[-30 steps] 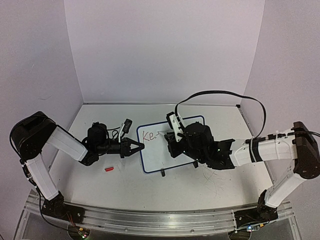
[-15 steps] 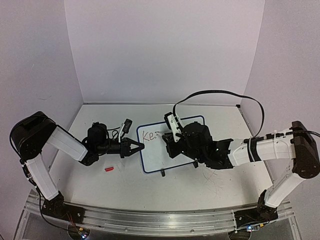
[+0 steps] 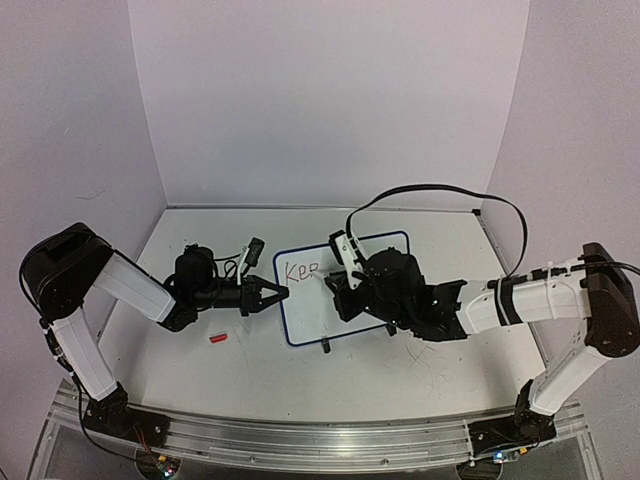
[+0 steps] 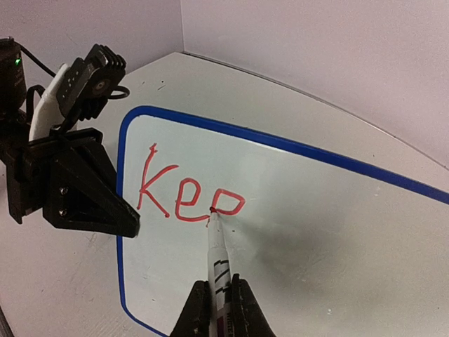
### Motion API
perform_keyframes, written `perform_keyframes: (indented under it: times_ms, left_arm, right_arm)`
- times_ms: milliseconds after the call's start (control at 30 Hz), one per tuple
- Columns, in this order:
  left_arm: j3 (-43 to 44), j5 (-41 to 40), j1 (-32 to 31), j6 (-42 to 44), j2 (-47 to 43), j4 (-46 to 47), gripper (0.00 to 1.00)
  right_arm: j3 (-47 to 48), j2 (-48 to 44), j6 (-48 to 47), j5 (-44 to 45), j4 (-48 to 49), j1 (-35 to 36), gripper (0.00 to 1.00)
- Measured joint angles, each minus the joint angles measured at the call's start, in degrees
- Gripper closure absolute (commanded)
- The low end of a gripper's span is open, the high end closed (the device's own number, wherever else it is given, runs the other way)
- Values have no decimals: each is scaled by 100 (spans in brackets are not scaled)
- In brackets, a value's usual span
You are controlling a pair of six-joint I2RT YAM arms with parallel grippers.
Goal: Write a sentence on the whiteboard
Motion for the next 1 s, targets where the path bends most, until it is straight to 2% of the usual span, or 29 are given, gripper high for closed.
perform_keyframes:
  times_ms: [467,700,1000]
  left_arm:
    - [0,2,-2,7,-9,-2,100]
    - [0,8,-7,47,-30,-34,100]
    - [0,17,-7,79,-33,-39,100]
  right_arm:
    - [-149,-183,24,122,-205,1,100]
    - [-470,-694,-89,-12,-60,-64,100]
    - [-366,-578,-138,-38,75,-162,100]
